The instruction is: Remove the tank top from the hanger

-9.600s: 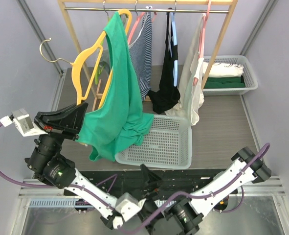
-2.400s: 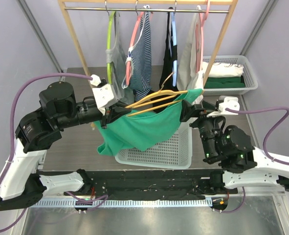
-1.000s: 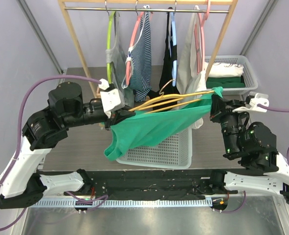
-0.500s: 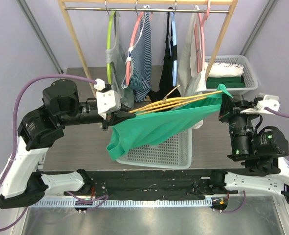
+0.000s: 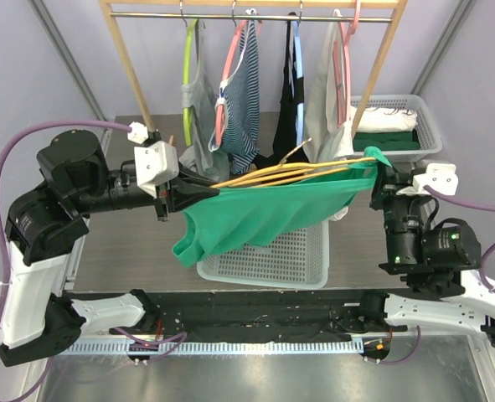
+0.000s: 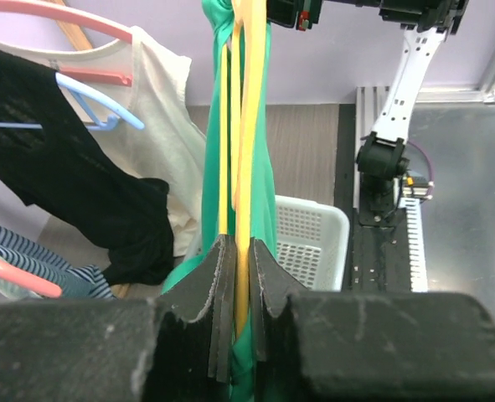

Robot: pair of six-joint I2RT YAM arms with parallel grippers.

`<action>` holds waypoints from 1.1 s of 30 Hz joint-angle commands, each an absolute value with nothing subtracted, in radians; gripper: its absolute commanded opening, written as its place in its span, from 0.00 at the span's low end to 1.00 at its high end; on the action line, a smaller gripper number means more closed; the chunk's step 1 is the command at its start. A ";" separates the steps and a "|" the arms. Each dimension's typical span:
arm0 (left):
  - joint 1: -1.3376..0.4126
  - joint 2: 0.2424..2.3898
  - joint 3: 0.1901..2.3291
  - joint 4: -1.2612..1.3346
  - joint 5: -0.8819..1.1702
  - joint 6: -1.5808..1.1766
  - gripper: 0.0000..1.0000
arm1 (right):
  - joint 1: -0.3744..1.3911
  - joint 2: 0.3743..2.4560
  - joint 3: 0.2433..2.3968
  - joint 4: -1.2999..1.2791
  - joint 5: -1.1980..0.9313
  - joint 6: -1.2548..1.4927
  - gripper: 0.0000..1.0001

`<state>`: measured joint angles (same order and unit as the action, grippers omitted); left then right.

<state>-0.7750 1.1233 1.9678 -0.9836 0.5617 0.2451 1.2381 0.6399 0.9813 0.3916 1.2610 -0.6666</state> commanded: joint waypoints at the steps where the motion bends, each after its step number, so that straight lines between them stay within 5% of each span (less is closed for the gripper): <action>1: -0.730 1.040 2.030 -0.956 0.635 0.132 0.00 | 1.215 0.518 1.028 0.150 1.497 -0.456 0.39; 4: -0.727 1.065 2.029 -0.940 0.655 0.118 0.00 | 1.221 0.570 1.048 -0.069 1.467 -0.283 0.92; 6: -0.726 1.078 2.034 -0.939 0.638 0.126 0.00 | 1.220 0.630 1.087 -0.176 1.419 -0.220 1.00; 13: -0.726 1.071 2.013 -0.945 0.609 0.166 0.00 | 1.220 0.621 1.158 -0.221 1.286 -0.127 1.00; 22: -0.724 1.084 1.963 -0.928 0.612 0.176 0.00 | 1.221 0.656 1.295 -0.370 0.784 0.115 0.99; 33: -0.721 1.089 1.965 -0.922 0.614 0.169 0.00 | 1.220 0.670 1.302 -0.376 0.841 0.100 0.94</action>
<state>-0.7242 1.1061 1.9575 -0.9962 0.5964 0.1650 1.2209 0.7208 1.3025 -0.3786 0.8349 0.0841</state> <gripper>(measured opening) 0.115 0.968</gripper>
